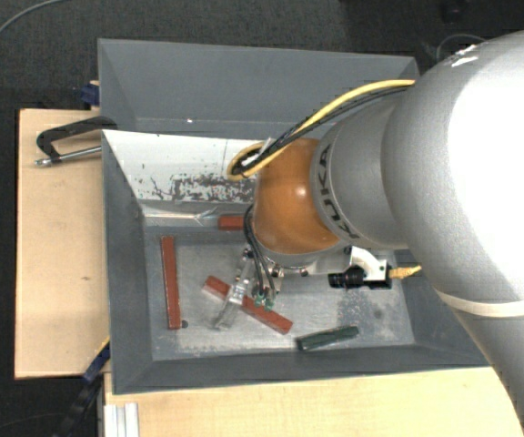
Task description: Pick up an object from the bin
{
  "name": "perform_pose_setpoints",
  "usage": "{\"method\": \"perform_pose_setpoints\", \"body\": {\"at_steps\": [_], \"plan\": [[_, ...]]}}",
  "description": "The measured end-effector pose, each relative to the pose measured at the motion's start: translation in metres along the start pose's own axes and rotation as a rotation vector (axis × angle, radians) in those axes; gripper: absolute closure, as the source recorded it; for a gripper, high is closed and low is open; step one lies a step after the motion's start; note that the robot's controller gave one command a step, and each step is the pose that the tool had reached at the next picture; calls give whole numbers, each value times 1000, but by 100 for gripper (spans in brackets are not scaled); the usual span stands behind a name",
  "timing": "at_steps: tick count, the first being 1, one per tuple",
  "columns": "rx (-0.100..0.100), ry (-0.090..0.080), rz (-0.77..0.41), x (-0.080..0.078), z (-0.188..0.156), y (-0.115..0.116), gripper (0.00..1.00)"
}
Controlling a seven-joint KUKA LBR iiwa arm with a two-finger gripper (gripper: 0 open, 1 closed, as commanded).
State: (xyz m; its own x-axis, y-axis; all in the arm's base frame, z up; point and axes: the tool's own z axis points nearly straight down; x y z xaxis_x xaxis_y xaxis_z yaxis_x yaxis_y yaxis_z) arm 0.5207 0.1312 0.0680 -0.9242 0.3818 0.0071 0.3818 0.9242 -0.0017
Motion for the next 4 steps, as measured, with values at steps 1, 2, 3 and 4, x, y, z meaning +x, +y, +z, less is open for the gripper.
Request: {"method": "perform_pose_setpoints", "body": {"at_steps": [1,2,3,4], "plan": [[-2,-6,-2,0,0,1,0],[-2,-6,-1,0,-1,1,100],[-10,-16,-3,-1,-99,3,100],[-6,-11,-5,-2,-105,4,100]]}}
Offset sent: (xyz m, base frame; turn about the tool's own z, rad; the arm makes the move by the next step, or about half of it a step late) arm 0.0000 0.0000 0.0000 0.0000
